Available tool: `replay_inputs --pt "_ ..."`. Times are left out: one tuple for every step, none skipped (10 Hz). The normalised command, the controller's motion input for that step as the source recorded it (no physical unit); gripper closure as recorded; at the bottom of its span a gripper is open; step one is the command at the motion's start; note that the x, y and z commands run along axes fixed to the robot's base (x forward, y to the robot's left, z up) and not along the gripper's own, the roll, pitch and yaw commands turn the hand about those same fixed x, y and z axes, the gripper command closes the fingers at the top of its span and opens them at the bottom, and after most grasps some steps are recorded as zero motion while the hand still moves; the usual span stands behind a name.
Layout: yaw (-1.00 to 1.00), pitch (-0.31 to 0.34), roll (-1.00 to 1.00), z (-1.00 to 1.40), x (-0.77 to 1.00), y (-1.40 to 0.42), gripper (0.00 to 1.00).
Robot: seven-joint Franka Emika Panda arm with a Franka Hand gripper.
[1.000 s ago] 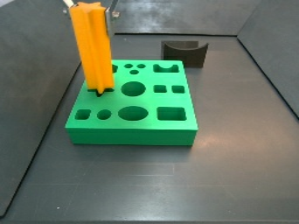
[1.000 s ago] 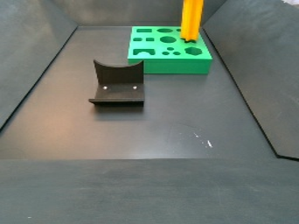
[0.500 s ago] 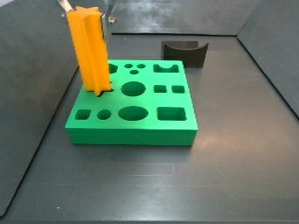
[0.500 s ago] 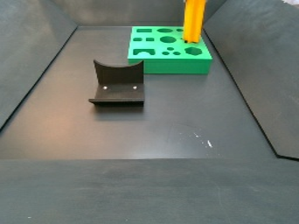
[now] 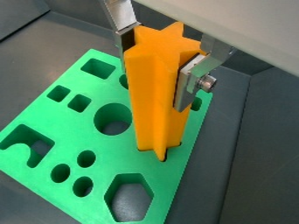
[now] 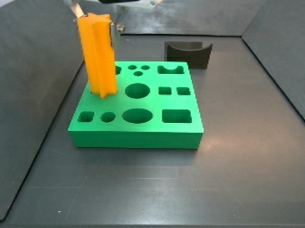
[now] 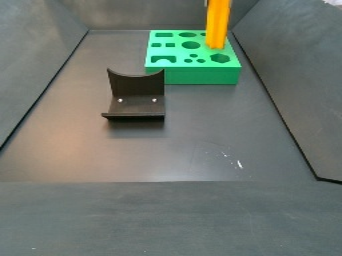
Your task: Insert the star object.
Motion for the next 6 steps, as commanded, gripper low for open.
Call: replay_inputs --pt "0.00 -0.074 0.00 -0.31 -0.02 0.00 1.00" --pt "-0.04 -0.086 0.07 -0.35 0.00 -0.05 1.00" --pt "-0.01 0.000 0.27 -0.31 0.00 -0.13 1.00" --pt "0.00 0.000 0.22 -0.39 0.06 -0.13 1.00" --pt "0.00 0.000 0.13 -0.45 0.06 -0.09 1.00" --pt "0.00 -0.001 0.11 -0.43 0.07 -0.07 1.00"
